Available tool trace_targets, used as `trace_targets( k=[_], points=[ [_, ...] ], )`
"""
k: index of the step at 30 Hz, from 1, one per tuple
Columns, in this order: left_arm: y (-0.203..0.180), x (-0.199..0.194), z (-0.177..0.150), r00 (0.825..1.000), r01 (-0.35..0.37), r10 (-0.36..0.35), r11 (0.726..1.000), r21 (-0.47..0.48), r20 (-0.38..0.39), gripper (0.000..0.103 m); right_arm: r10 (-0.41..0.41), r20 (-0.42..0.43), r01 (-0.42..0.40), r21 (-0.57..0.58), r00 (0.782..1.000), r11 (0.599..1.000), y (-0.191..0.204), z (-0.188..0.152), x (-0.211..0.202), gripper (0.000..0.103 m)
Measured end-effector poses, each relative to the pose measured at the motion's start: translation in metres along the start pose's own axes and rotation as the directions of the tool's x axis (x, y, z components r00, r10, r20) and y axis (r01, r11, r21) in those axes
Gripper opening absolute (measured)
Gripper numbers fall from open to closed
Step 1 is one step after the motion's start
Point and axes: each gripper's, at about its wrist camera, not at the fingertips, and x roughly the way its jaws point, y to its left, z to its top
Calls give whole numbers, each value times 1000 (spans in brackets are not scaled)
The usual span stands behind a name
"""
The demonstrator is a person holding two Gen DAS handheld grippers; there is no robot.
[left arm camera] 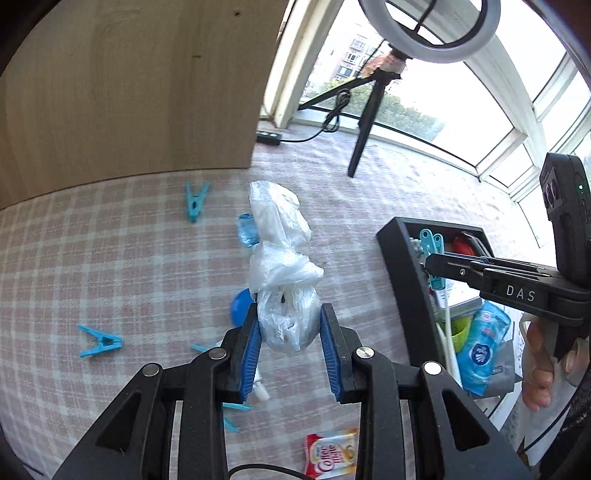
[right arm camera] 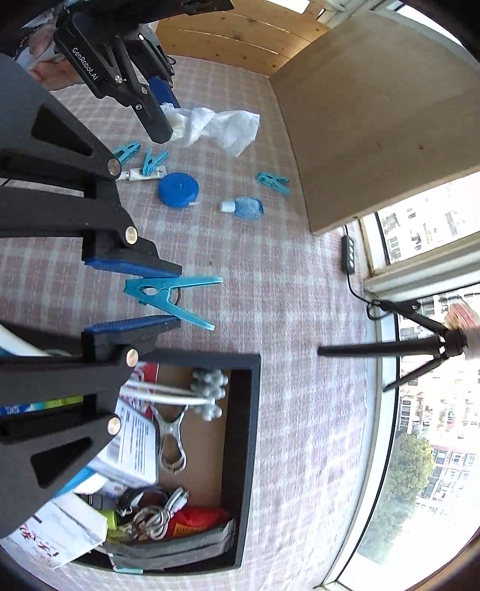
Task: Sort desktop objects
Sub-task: 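Carry the bag and clothespin over the black bin and open both grippers, then withdraw both grippers toward the remaining clothespins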
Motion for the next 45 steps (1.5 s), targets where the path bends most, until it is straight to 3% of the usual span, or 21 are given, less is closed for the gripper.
trace_targets(
  k=[4,12,13,14,15,16,20,25,29,35,38,45],
  points=[
    [-50,11,14,998,60,-59,995,80,-7,29,-73,37,69,83,997,994,-47,0,-20,21],
    [-158,43,20,988,154,-146,961,230,-52,30,-173,44,161,206,984,965,-102,-7,-33,21],
    [-170,47,20,986,168,-158,954,247,-60,34,-172,42,160,205,984,966,-105,-8,-38,24],
    [-180,50,19,985,168,-155,949,267,-69,49,-180,34,169,207,983,964,-110,-8,-38,30],
    [-188,53,17,988,153,-138,947,282,-73,61,-195,33,183,213,980,960,-115,-8,-39,46],
    [-193,54,15,990,138,-125,946,294,-62,72,-205,46,190,220,978,957,-119,-9,-41,53],
    [-194,51,9,996,92,-89,938,335,-24,72,-190,72,170,222,979,960,-120,-3,-43,53],
    [-155,44,11,999,34,-33,955,295,-7,69,-134,94,118,164,987,979,-98,7,-40,53],
    [-98,33,10,1000,-19,18,977,214,6,69,-91,85,83,93,992,992,-64,19,-25,53],
    [-2,14,-5,989,-150,150,985,88,9,68,-36,65,35,8,997,999,-9,28,-4,53],
    [45,8,-15,980,-196,196,980,-15,-19,68,-11,39,12,-33,999,999,19,29,10,53],
    [126,3,-41,963,-265,248,937,-229,-101,63,32,-25,-34,-114,999,993,84,24,48,53]
  ],
)
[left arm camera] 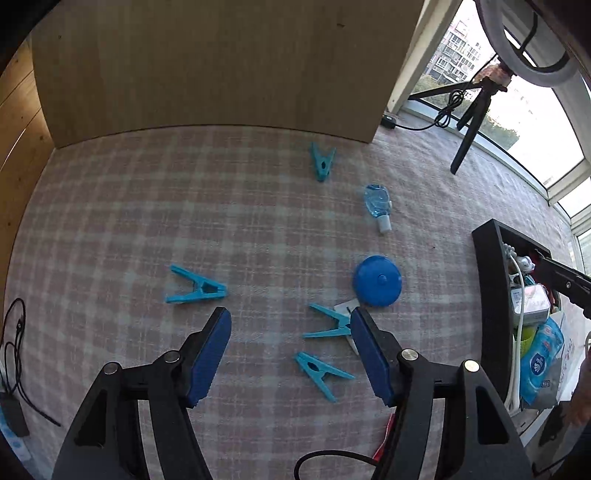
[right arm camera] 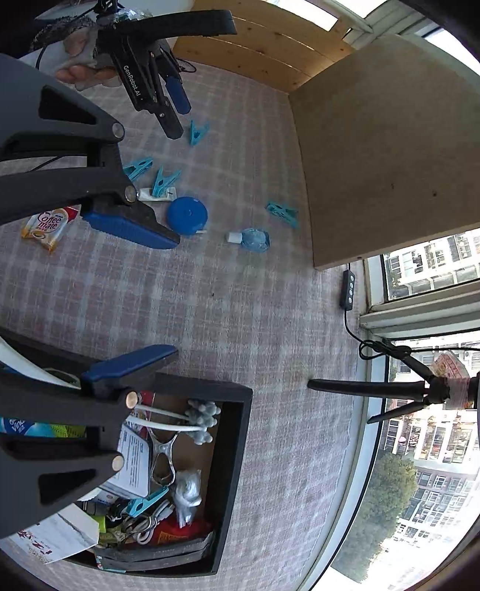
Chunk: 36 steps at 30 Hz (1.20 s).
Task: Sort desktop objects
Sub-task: 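Withdraw both grippers toward the remaining clothespins, then grasp the blue round lid with the right gripper while the left gripper grasps a teal clothespin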
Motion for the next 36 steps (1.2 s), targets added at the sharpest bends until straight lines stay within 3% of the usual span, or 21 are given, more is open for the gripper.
trace_targets(
  k=[6,17,24,28,36],
  points=[
    [41,20,-6,997,3,-14,989,-150,-72,50,20,-80,-23,-39,997,999,43,-1,45,53],
    [73,47,3,991,32,-72,947,-320,-115,54,88,-205,-66,109,975,992,53,5,113,53],
    [68,53,19,991,38,-74,955,-296,-109,57,75,-225,-51,111,972,993,66,9,131,53],
    [58,54,22,992,26,-56,966,-257,-112,57,18,-210,-4,68,978,998,80,11,133,53],
    [27,51,9,995,-41,30,992,-116,-92,35,-34,-145,35,2,989,999,93,10,131,50]
  ],
)
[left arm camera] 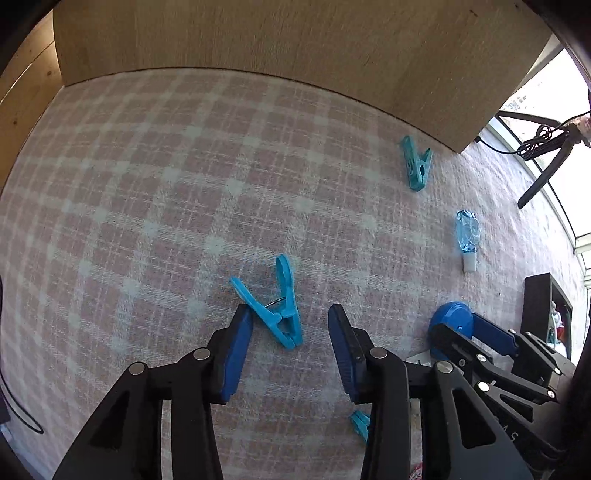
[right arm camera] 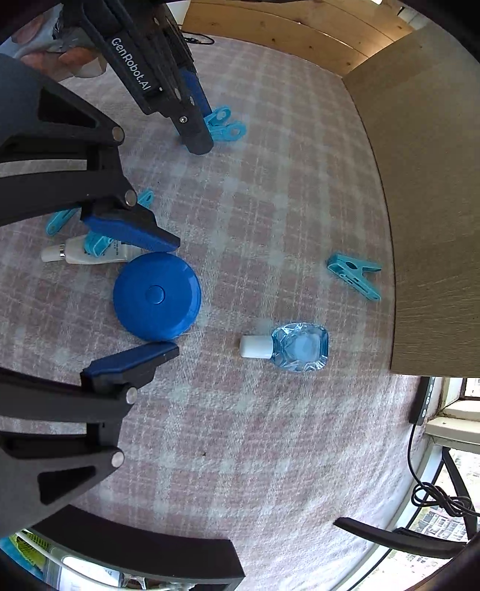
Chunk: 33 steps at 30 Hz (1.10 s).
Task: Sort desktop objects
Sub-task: 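Grasp the blue round lid with the right gripper while the left gripper grasps a teal clothespin, then carry the lid and clothespin over the black bin and open both grippers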
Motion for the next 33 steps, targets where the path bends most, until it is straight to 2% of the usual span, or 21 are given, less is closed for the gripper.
trace_targets(
  k=[2,11,18,25,29,31,33],
  points=[
    [0,-1,-3,1000,4,-4,1000,1,-1,18,9,13,-9,2,1000,1000,-1,-1,-1,50],
    [1,-7,-16,1000,30,-30,999,-15,4,18,25,13,-25,32,1000,999,-2,-7,-7,49],
    [-14,-25,-28,998,60,-60,998,0,25,18,4,53,-7,48,999,999,-17,-5,-33,49],
    [-59,-61,-46,992,80,-88,993,81,93,18,-11,117,1,84,993,996,-55,-19,-79,49],
    [-64,-81,-47,985,90,-110,986,144,132,18,-18,142,2,117,990,993,-71,-27,-102,49],
    [-60,-83,-34,982,100,-127,979,180,142,18,-30,163,10,125,986,992,-82,-34,-119,49],
    [-85,-80,-18,979,108,-142,969,220,145,18,-38,182,12,139,983,990,-94,-38,-134,49]
  ],
)
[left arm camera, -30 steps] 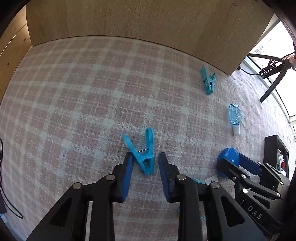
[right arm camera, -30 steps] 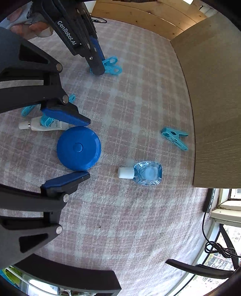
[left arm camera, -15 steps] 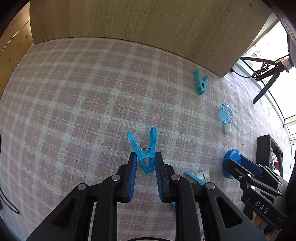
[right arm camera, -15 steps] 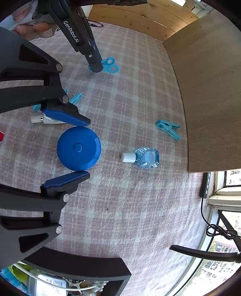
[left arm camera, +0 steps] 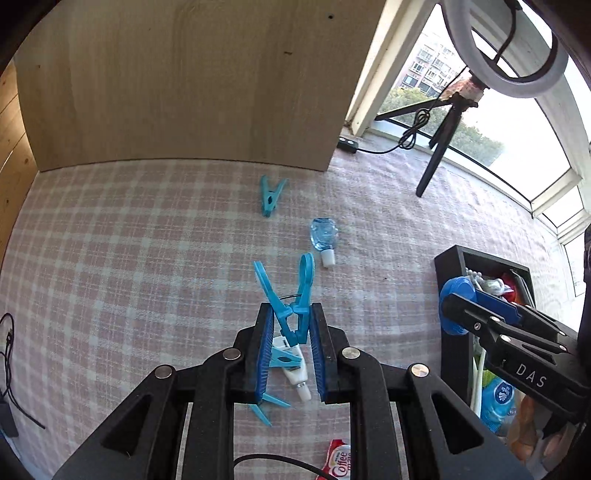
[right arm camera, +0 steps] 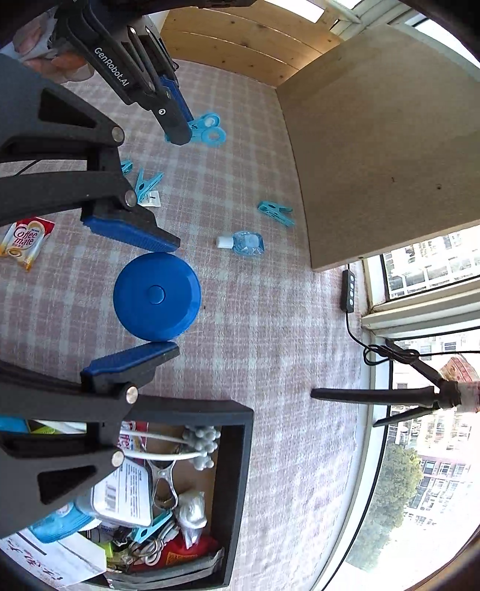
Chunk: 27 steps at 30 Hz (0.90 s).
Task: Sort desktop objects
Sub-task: 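Carry the lid and clothespin over the black bin and open both grippers, then withdraw both grippers toward the clear bottle and another clothespin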
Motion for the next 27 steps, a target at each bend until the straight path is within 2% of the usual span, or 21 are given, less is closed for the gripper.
trace_targets(
  k=[4,8,15,19,21,22,24,27],
  points=[
    [-46,-3,9,999,45,-45,997,65,-2,18,-26,46,24,45,999,999,-32,1,-32,49],
    [-99,-3,10,993,120,-118,984,129,-23,18,-74,82,64,114,994,991,-77,-4,-63,49],
    [-195,7,5,980,200,-189,944,263,-68,18,-186,83,158,268,979,950,-164,-23,-97,49],
    [-235,12,1,967,253,-233,914,318,-99,20,-220,79,185,312,972,932,-194,-34,-108,50],
    [-249,12,-3,964,264,-238,901,345,-118,50,-216,76,181,321,973,930,-201,-37,-111,53],
    [-253,11,-4,966,258,-236,901,349,-106,72,-224,80,186,331,971,925,-203,-39,-112,56],
    [-253,4,-8,971,238,-232,903,358,-60,73,-228,89,186,336,970,923,-205,-41,-114,57],
    [-246,5,-7,975,220,-212,908,357,-63,71,-220,99,177,330,971,927,-200,-42,-114,57]
  ],
)
